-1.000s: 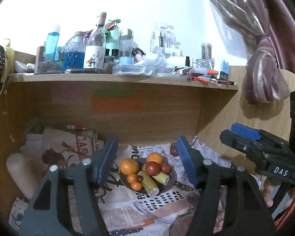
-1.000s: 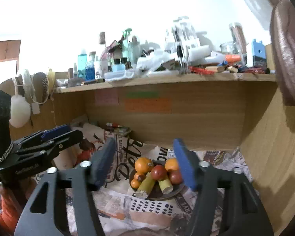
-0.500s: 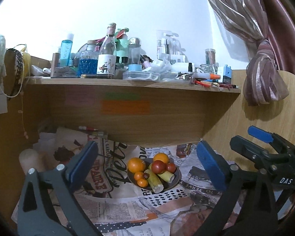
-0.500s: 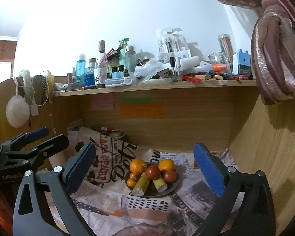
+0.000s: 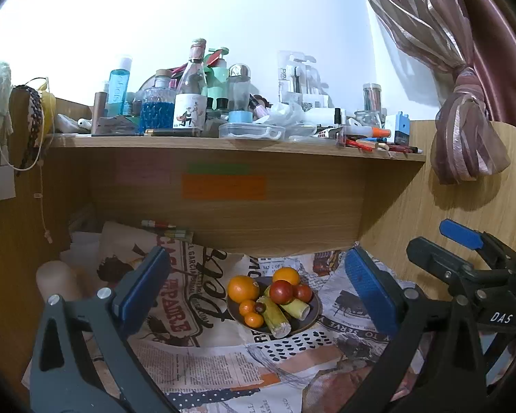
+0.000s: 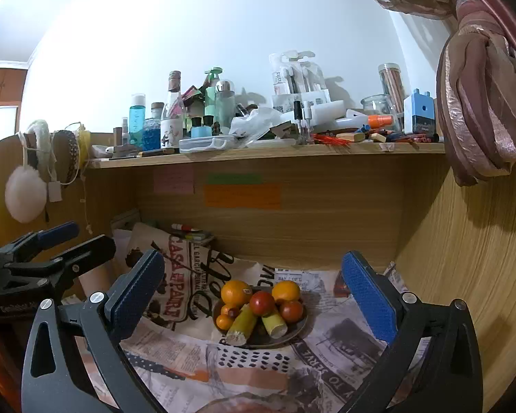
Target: Organize fruits
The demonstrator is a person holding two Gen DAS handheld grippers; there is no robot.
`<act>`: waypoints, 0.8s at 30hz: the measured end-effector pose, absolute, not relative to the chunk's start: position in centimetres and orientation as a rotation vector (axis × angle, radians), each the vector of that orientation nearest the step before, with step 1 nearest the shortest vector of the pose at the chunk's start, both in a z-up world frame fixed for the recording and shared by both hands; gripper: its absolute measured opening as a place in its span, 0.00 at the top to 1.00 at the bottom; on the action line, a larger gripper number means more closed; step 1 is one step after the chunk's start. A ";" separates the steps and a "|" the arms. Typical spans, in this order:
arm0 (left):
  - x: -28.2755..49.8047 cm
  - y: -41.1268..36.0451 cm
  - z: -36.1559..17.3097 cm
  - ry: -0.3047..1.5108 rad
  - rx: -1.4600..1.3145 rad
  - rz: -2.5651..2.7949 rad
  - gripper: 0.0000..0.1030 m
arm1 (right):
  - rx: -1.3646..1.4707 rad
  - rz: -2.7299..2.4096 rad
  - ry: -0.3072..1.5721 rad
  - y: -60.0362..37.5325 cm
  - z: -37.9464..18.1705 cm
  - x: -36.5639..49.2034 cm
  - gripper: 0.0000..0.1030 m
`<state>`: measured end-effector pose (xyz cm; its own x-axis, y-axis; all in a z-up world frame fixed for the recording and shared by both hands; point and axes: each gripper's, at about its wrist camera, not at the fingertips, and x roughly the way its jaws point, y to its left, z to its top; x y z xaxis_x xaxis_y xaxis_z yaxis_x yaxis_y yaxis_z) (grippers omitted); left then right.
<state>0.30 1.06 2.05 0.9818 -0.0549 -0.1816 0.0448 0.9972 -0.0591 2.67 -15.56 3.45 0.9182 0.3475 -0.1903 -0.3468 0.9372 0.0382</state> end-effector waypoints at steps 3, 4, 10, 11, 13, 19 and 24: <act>0.3 1.0 2.1 0.184 -0.053 -0.049 0.00 | 0.004 0.355 0.198 -15.6 3.4 2.8 0.00; 0.2 1.0 2.1 0.184 -0.056 -0.048 0.00 | 0.006 0.355 0.199 -15.7 3.4 2.8 0.00; 0.4 1.0 2.0 0.190 -0.057 -0.051 0.00 | 0.003 0.353 0.197 -15.6 3.4 2.8 0.00; 0.4 1.0 2.0 0.191 -0.058 -0.051 0.00 | 0.003 0.353 0.197 -15.6 3.4 2.8 0.00; 0.4 1.0 2.0 0.192 -0.058 -0.052 0.00 | 0.003 0.349 0.198 -15.6 3.4 2.8 0.00; 0.5 1.0 1.9 0.193 -0.059 -0.052 0.00 | 0.006 0.355 0.198 -15.7 3.4 2.8 0.00; 0.5 1.1 1.8 0.194 -0.060 -0.053 0.00 | 0.003 0.354 0.200 -15.7 3.4 2.9 0.00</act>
<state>0.54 1.10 1.79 0.9798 -0.0582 -0.1911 0.0466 0.9968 -0.0649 2.89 -15.75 3.41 0.9187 0.3443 -0.1936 -0.3438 0.9383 0.0373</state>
